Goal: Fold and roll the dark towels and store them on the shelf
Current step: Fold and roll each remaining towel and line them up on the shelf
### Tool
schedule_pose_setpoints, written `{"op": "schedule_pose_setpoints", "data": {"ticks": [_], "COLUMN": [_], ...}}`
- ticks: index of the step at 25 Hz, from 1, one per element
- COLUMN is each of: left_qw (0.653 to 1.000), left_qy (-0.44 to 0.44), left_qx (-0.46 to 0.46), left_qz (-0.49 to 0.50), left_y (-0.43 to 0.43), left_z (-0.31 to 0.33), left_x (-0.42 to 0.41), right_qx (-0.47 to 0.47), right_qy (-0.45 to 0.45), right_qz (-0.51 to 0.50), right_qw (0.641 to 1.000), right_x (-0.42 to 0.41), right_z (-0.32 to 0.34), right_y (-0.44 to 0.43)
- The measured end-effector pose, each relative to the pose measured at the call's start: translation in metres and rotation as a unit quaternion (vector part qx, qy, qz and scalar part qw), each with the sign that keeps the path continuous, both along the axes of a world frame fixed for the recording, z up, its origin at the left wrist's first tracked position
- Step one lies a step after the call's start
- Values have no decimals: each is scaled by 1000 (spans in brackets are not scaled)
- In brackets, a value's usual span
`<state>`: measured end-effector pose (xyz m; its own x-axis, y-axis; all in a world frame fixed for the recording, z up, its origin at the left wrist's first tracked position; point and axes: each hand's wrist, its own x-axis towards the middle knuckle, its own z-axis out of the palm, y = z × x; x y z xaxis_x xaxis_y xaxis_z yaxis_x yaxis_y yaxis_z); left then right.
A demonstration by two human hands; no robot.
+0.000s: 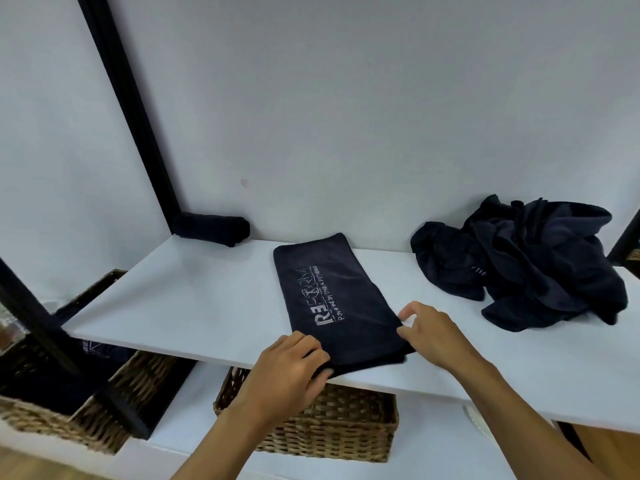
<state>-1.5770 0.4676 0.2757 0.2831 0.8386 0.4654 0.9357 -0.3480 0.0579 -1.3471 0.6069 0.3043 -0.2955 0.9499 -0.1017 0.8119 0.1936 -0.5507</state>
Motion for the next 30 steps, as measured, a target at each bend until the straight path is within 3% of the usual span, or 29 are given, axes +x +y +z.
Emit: {"op": "schedule_pose_setpoints", "data": {"ticks": [1, 3, 5, 7, 10, 14, 16, 19, 23, 25, 28, 30], "left_qw": [1000, 1000, 999, 999, 991, 943, 918, 902, 917, 939, 986, 998], "left_qy": [7, 13, 22, 13, -116, -299, -361, -389, -360, -309, -155, -64], "left_qx": [-8, -21, -24, -31, -45, -98, -117, -121, -88, -85, -34, 16], "left_qz": [-6, -10, -13, -6, 46, 104, 117, 140, 145, 121, 53, 6], "left_y": [-2, -5, -5, -6, -11, -16, -14, -11, -7, -6, -4, -2], "left_z": [-1, -2, 1, 4, 6, 13, 16, 15, 11, 7, 3, 3], "left_x": [-4, -11, -14, -17, -25, -35, -39, -41, -43, -45, -47, -50], "right_qx": [44, 153, 169, 156, 201, 271, 221, 71, 66, 163, 357, 403], "right_qy": [-31, 29, 52, -38, -74, -10, 37, 125, 130, 82, -31, -71], "right_qz": [8, 99, 238, 311, 308, 279, 244, 197, 190, 221, 270, 304], "right_qw": [999, 983, 955, 937, 927, 921, 944, 970, 971, 958, 894, 860], "right_x": [1, 1, 0, -4, -5, -18, -25, -28, -34, -37, -36, -32], "right_z": [0, 0, 5, -1, -18, -28, -27, -16, -9, -12, -23, -28], "right_y": [-2, -8, -20, -31, -40, -53, -54, -49, -37, -35, -29, -28]}}
